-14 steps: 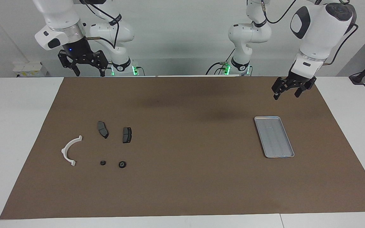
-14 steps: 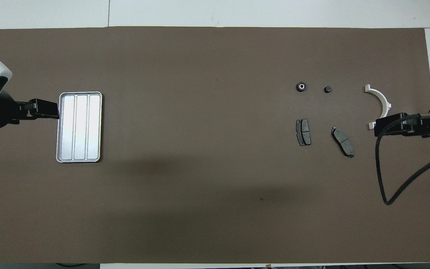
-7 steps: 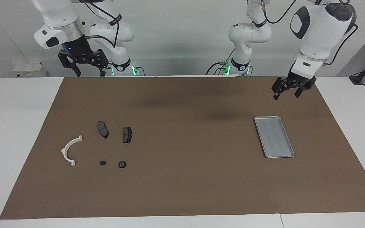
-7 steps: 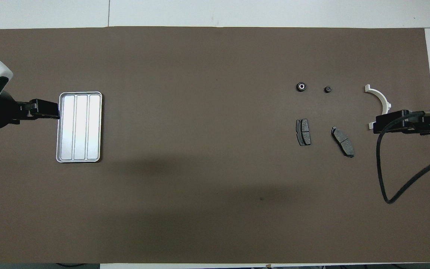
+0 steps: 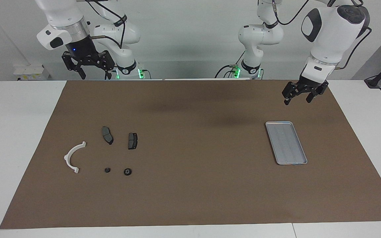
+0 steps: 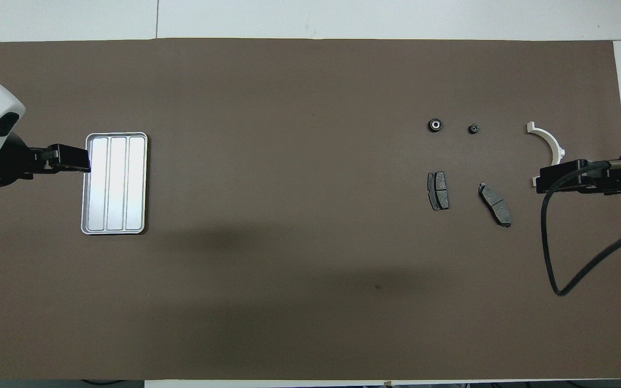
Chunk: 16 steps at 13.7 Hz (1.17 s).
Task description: Pick bearing gear from pile to tray
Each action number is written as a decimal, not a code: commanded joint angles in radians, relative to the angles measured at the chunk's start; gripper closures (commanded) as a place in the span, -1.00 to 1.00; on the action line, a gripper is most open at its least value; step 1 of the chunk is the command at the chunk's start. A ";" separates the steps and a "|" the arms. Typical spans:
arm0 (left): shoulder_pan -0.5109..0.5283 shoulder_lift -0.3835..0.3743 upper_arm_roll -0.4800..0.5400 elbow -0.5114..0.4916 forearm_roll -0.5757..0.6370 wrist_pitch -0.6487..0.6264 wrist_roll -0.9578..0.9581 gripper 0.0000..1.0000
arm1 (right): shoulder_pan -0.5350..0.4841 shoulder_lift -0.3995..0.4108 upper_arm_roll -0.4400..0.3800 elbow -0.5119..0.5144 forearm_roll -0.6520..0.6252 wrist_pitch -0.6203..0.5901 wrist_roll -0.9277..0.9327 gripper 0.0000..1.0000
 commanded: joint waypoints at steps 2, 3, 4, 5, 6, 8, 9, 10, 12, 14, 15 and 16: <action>0.000 -0.042 0.000 -0.048 -0.010 0.018 0.015 -1.00 | 0.005 -0.025 0.000 -0.068 0.041 0.050 0.000 -1.00; 0.000 -0.042 0.000 -0.046 -0.010 0.018 0.015 -1.00 | 0.025 -0.023 0.000 -0.123 0.040 0.124 0.005 -1.00; 0.000 -0.042 -0.001 -0.046 -0.008 0.019 0.015 -1.00 | 0.026 -0.013 -0.001 -0.169 0.040 0.188 0.014 -1.00; -0.002 -0.042 -0.006 -0.042 -0.008 0.019 0.012 -1.00 | 0.026 0.010 0.000 -0.202 0.040 0.240 0.034 -1.00; -0.002 -0.042 -0.009 -0.042 -0.008 0.022 0.011 -1.00 | 0.029 0.042 0.000 -0.213 0.038 0.276 0.072 -1.00; 0.003 -0.044 -0.006 -0.042 -0.008 0.013 0.011 -1.00 | 0.073 0.134 -0.001 -0.213 0.021 0.351 0.172 -1.00; 0.011 -0.044 -0.006 -0.040 -0.008 0.013 0.011 -1.00 | 0.076 0.183 -0.001 -0.213 0.000 0.395 0.203 -1.00; 0.012 -0.042 -0.005 -0.040 -0.008 0.013 0.011 -1.00 | 0.079 0.234 0.000 -0.211 -0.037 0.451 0.232 -1.00; 0.012 -0.042 -0.005 -0.040 -0.008 0.013 0.009 -1.00 | 0.102 0.335 -0.001 -0.201 -0.077 0.547 0.314 -1.00; 0.008 -0.042 -0.006 -0.040 -0.008 0.013 0.011 -1.00 | 0.102 0.418 -0.001 -0.169 -0.083 0.623 0.368 -1.00; 0.006 -0.042 -0.006 -0.040 -0.008 0.013 0.011 -1.00 | 0.102 0.460 -0.003 -0.141 -0.084 0.647 0.385 -1.00; 0.006 -0.042 -0.006 -0.040 -0.008 0.013 0.011 -1.00 | 0.102 0.503 -0.001 -0.104 -0.100 0.654 0.395 -1.00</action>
